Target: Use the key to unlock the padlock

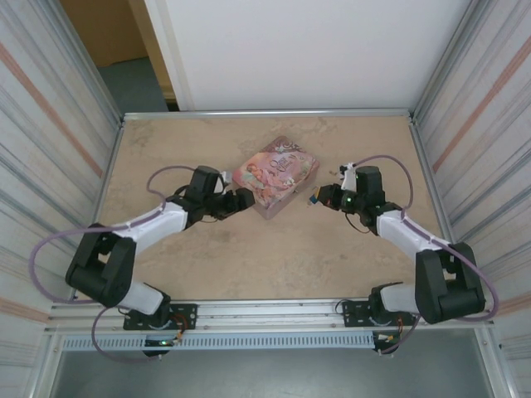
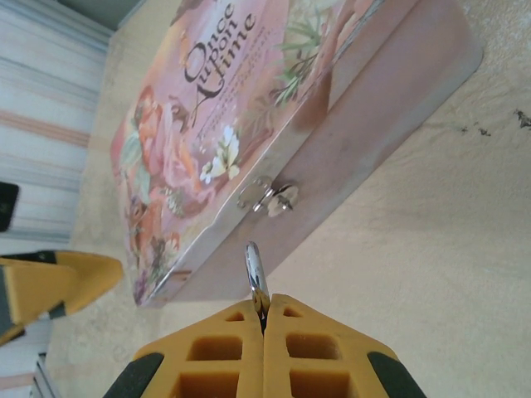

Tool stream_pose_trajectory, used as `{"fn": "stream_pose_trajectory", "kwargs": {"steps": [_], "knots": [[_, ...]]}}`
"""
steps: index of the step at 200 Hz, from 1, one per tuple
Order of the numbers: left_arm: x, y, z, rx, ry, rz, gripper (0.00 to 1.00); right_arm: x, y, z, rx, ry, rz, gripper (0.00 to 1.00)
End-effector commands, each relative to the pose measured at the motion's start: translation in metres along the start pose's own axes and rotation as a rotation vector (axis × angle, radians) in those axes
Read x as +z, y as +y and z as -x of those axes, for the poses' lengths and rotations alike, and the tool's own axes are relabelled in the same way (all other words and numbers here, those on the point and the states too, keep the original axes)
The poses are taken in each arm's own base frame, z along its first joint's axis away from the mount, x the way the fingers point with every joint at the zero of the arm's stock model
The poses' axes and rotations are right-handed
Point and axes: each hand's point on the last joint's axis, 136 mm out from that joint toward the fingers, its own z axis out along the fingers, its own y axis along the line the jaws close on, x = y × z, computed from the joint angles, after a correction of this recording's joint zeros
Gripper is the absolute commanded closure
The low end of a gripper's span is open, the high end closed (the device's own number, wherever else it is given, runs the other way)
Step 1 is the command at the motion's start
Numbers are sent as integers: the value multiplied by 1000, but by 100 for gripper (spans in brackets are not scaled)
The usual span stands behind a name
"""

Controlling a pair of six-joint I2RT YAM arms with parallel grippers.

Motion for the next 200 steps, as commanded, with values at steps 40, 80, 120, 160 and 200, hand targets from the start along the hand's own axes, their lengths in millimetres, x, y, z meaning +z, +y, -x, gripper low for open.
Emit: {"fn": "stream_pose_trajectory", "kwargs": {"steps": [40, 80, 120, 160, 200], "knots": [[-62, -6, 7, 107, -171, 21, 22, -35, 36, -23, -141, 102, 5, 100], [-102, 8, 2, 103, -282, 43, 20, -52, 49, -37, -190, 148, 9, 100], [-141, 22, -8, 104, -391, 76, 18, -65, 58, -55, -197, 220, 8, 100], [-167, 42, -25, 107, -459, 143, 15, -76, 61, -78, -185, 314, -2, 100], [-175, 54, -39, 108, -470, 165, 14, -81, 65, -102, -205, 406, -18, 100]]}}
